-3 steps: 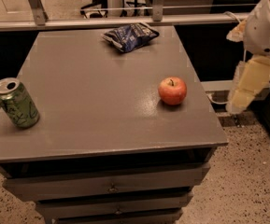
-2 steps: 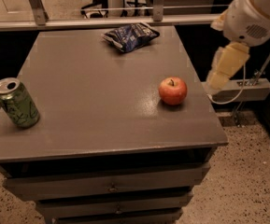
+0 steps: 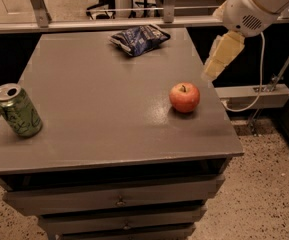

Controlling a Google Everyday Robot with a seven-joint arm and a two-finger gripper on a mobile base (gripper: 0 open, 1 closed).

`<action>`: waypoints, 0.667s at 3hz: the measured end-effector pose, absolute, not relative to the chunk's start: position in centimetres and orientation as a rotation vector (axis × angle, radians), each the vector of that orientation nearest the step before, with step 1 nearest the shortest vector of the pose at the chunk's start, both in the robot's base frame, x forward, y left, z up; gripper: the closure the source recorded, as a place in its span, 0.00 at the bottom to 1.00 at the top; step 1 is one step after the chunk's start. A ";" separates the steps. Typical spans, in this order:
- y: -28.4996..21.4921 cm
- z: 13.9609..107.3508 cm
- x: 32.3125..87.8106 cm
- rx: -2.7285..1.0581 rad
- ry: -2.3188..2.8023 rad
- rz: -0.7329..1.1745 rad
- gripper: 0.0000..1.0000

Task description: Move blue chip bag near apple

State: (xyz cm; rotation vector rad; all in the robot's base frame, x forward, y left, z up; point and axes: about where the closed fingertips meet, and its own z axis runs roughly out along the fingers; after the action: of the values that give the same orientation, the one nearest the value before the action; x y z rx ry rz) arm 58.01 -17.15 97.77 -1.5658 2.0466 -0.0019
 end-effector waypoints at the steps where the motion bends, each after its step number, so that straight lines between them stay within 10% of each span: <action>1: -17.1 97.8 58.1 -1.552 2.043 0.010 0.00; 2: -16.4 97.3 59.6 -1.503 2.035 0.035 0.00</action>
Offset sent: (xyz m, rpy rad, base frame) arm 0.1257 0.0446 -0.0334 0.3610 -0.1091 -0.1695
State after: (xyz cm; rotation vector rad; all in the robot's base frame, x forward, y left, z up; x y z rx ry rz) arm 59.58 -16.44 97.34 -1.5027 2.0347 0.0352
